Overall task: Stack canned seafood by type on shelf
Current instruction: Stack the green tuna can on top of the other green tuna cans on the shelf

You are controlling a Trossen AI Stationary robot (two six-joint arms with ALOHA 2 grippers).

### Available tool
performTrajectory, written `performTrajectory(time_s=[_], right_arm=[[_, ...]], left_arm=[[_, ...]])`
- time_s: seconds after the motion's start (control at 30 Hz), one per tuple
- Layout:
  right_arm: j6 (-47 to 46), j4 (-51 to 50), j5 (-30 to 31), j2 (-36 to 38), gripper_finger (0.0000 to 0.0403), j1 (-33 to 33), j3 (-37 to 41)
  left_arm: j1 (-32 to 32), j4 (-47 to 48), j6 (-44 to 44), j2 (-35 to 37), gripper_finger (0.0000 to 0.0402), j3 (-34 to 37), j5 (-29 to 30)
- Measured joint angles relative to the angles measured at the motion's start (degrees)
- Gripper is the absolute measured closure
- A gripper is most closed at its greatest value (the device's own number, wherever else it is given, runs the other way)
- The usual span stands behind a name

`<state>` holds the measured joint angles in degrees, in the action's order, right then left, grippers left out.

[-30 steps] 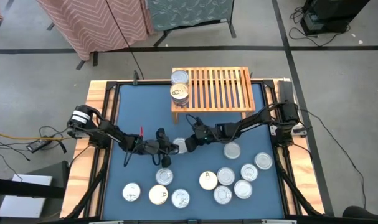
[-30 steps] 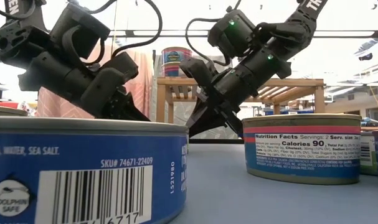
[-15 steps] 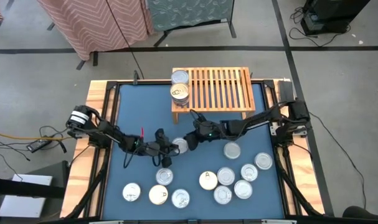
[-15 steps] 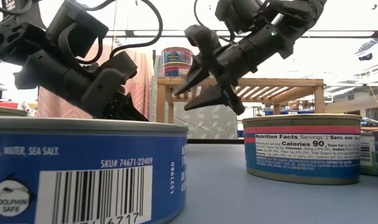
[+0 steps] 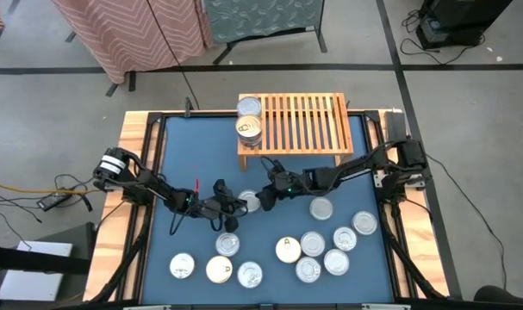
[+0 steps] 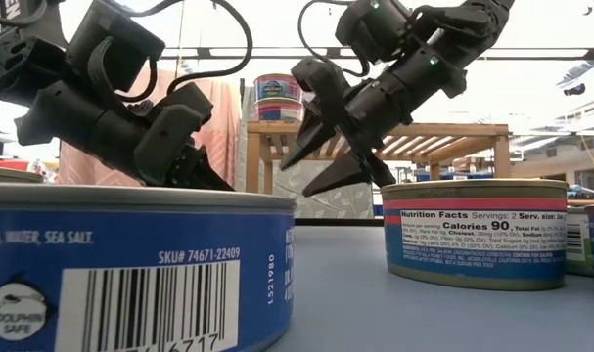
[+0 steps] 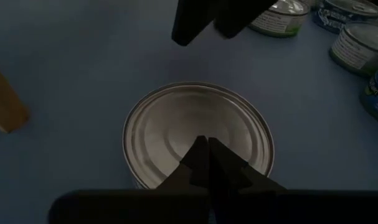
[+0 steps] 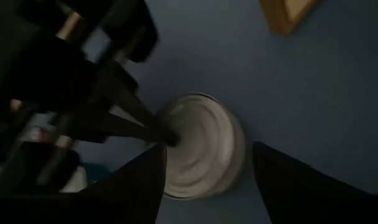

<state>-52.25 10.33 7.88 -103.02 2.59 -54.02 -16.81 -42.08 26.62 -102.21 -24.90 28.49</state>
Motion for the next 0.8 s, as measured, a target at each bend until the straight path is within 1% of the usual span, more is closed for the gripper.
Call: performTrajectory(time_s=[0.07, 0.23, 0.33, 0.43, 0.57, 0.63, 0.7, 0.8], right_arm=[[0.97, -0.69, 0.26, 0.00, 0.0170, -0.21, 0.00], [1.24, -0.96, 0.35, 0.00, 0.0172, -1.33, 0.00], [1.07, -1.08, -1.47, 0.00, 0.0172, -2.46, 0.00], [1.37, -1.04, -4.83, 0.09, 0.0173, -3.76, 0.00], [2.83, -1.02, -7.28, 0.25, 0.0176, -5.06, 0.00], [3.26, -0.98, -7.35, 0.28, 0.0176, -5.50, 0.00], [3.39, -0.98, -7.34, 0.28, 0.0177, -5.85, 0.00], [3.42, -0.96, -7.35, 0.28, 0.0176, -6.31, 0.00]], left_arm=[[1.47, -1.56, -3.56, 0.04, 0.0401, 0.11, -2.12], [7.66, -2.07, -6.64, -0.11, 0.0401, -1.04, -10.87], [10.37, -2.55, -8.52, -0.01, 0.0401, -1.83, -14.13], [11.32, -0.76, -9.04, 2.73, 0.0401, -2.89, -15.98], [11.33, 5.13, -11.30, 9.84, 0.0401, -3.49, -15.41], [11.27, 9.64, -11.77, 14.45, 0.0401, -3.80, -13.53], [10.89, 13.44, -14.37, 17.85, 0.0401, -3.66, -11.85], [10.18, 15.30, -17.44, 20.35, 0.0401, -3.63, -8.93]])
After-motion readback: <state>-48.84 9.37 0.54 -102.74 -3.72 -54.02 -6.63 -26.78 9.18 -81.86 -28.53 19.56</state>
